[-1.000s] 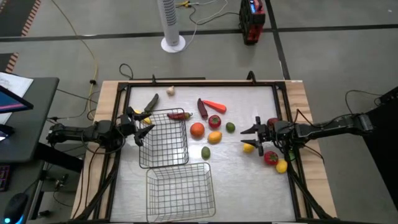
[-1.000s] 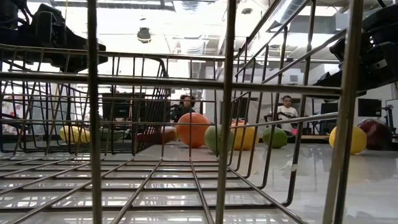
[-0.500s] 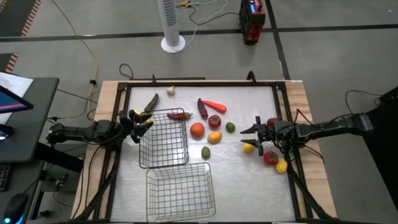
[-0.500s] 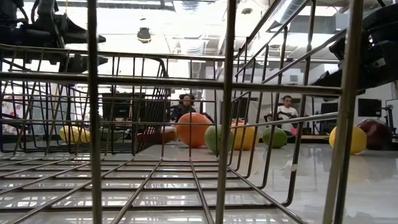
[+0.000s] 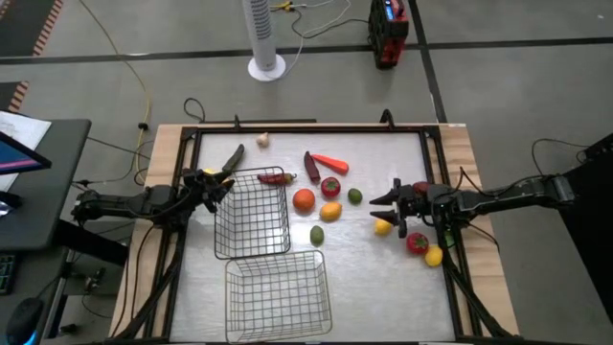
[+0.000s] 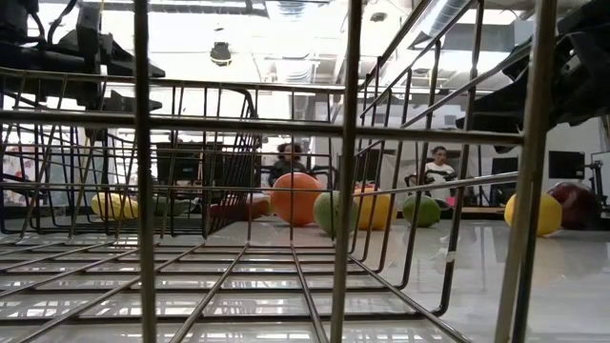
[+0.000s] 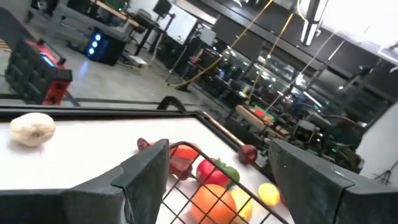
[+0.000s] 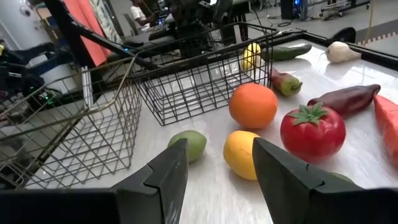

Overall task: Sort produce into baskets
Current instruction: Put the green chili pepper into the black wire basket

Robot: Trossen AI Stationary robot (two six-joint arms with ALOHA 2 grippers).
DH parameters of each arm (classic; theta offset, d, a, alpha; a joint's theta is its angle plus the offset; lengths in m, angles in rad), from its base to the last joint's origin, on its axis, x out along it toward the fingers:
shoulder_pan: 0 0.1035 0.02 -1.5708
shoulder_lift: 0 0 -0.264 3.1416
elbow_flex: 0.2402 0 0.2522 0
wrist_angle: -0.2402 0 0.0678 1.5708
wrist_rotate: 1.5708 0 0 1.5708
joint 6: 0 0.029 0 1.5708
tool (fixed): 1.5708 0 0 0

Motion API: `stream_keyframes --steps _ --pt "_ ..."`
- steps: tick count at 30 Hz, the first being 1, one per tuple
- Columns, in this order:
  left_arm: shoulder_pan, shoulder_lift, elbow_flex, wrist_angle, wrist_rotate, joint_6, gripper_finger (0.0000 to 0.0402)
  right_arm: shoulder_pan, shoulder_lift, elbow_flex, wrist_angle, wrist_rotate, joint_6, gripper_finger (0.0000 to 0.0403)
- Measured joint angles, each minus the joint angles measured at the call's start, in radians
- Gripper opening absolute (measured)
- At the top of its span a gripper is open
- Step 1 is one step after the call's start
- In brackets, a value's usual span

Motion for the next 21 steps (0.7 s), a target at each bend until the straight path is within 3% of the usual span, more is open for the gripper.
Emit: stream_keyframes --steps 5,9,13,17,21 --pt "0.001 0.000 0.000 0.015 -0.071 -0.020 0.0263 -0.003 0.000 0.002 0.004 0.001 0.009 0.0207" --pt "0.011 0.001 0.025 0.051 -0.039 0.206 0.0263 -0.003 0.000 0.002 0.010 0.033 0.009 0.0207" --pt "0.028 0.000 0.070 0.092 -0.025 0.326 0.0263 -0.003 0.000 0.002 0.016 0.081 0.012 0.0207" --pt "0.053 0.018 0.104 0.076 -0.047 0.383 0.0263 -0.004 0.000 0.002 0.064 0.085 0.006 0.0207" --pt "0.086 0.077 0.151 0.035 -0.058 0.381 0.0263 -0.019 0.000 0.004 0.172 0.198 -0.003 0.0207"
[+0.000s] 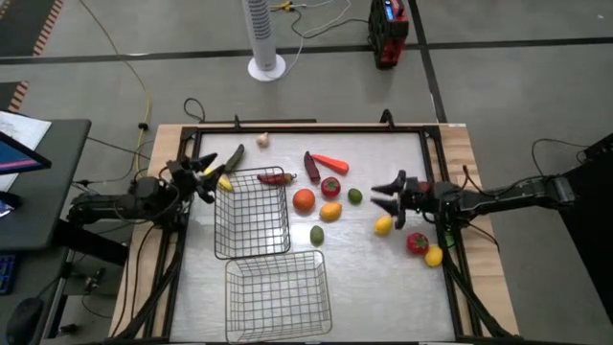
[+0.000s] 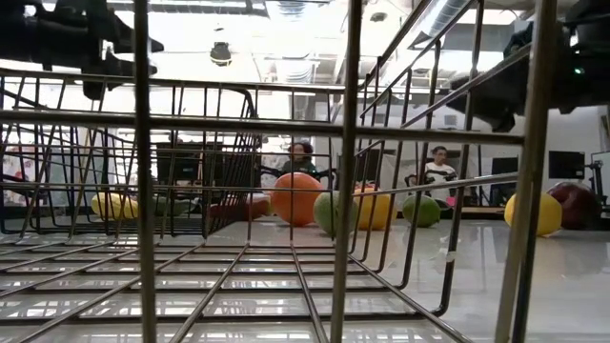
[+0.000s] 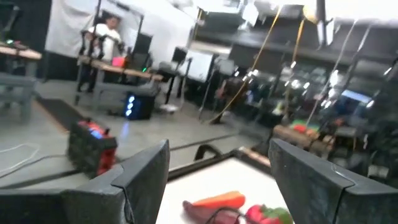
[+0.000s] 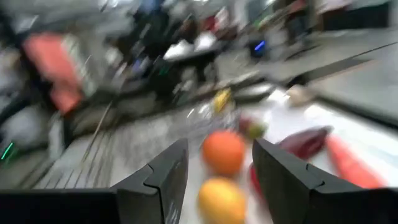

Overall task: Sort produce into baskets
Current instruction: Put the green chili pepper into the black wire basket

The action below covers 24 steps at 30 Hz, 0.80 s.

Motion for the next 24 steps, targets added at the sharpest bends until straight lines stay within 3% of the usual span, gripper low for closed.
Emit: stream_keyframes --steps 5,8,12,15,24 --pt "0.073 0.142 0.104 -0.097 0.003 -0.011 0.0263 -0.037 0.000 0.002 0.092 0.054 -0.048 0.0207" --pt "0.138 0.263 0.198 -0.156 0.032 -0.011 0.0263 -0.092 0.000 0.035 0.048 0.041 -0.015 0.0207" --pt "0.241 0.448 0.329 -0.200 0.141 0.010 0.0263 -0.176 0.025 0.100 -0.079 -0.074 0.024 0.0207" --pt "0.312 0.589 0.418 -0.205 0.241 0.056 0.0263 -0.210 0.065 0.113 -0.062 -0.162 0.026 0.0207" --pt "0.525 0.867 0.602 -0.353 0.418 0.147 0.0263 -0.188 0.166 0.113 -0.035 -0.174 0.088 0.0207"
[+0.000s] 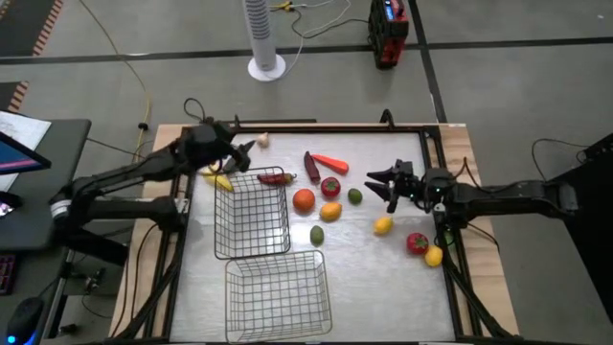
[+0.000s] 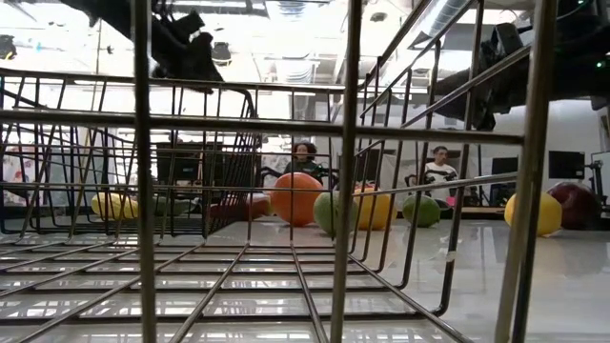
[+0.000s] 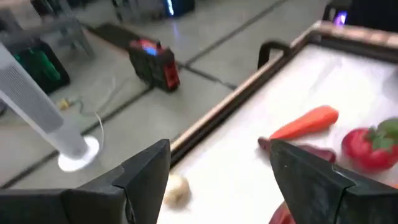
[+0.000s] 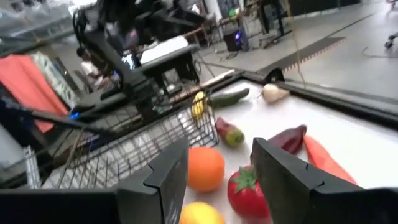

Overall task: Sort produce into baskets
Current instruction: Put the green chili pepper into the black wire basket

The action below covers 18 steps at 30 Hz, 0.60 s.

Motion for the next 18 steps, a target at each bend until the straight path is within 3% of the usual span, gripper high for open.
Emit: stream_keyframes --steps 11,18 --pt "0.393 0.184 0.003 -0.062 0.431 -0.010 0.0263 0.066 0.019 0.000 0.010 0.002 -0.044 0.0207" --pt "0.426 0.413 0.075 -0.058 0.483 0.037 0.0263 0.066 0.058 0.000 0.033 0.003 -0.047 0.0207"
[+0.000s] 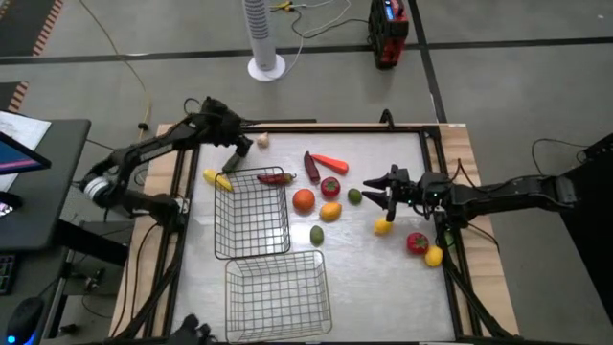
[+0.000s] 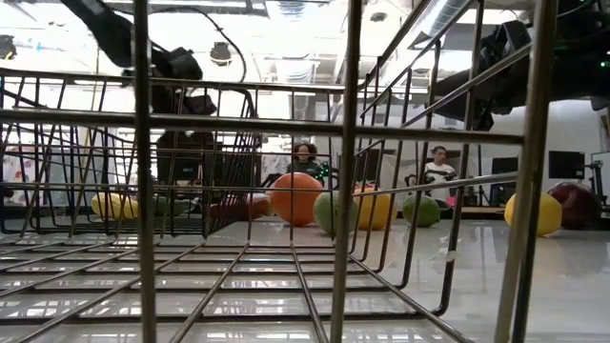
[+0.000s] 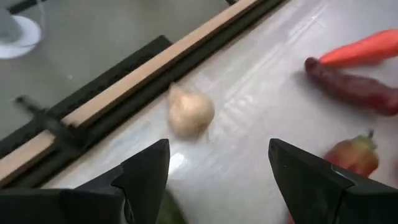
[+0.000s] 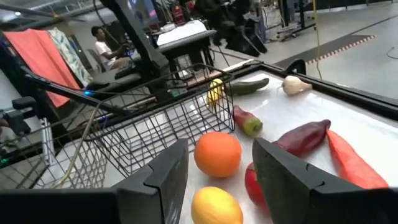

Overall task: Sort produce into baskets
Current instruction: Put the green chili pepper into the black wire basket

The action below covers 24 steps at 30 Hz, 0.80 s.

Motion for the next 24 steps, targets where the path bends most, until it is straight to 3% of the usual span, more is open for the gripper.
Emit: stream_keyframes --steps 4,10,17,24 --pt "-0.004 0.097 0.116 -0.037 0.016 -0.013 0.0263 -0.003 0.022 0.000 0.001 0.008 0.000 0.0207" --pt "-0.053 0.257 0.309 -0.261 -0.082 0.006 0.0263 -0.014 0.034 0.000 0.007 0.015 -0.018 0.0207" --pt "-0.070 0.405 0.513 -0.498 -0.086 -0.031 0.0263 -0.015 0.034 0.000 0.021 0.023 -0.023 0.0207" --pt "-0.080 0.502 0.643 -0.641 -0.153 -0.048 0.0265 -0.015 0.034 0.000 0.026 0.022 -0.023 0.0207"
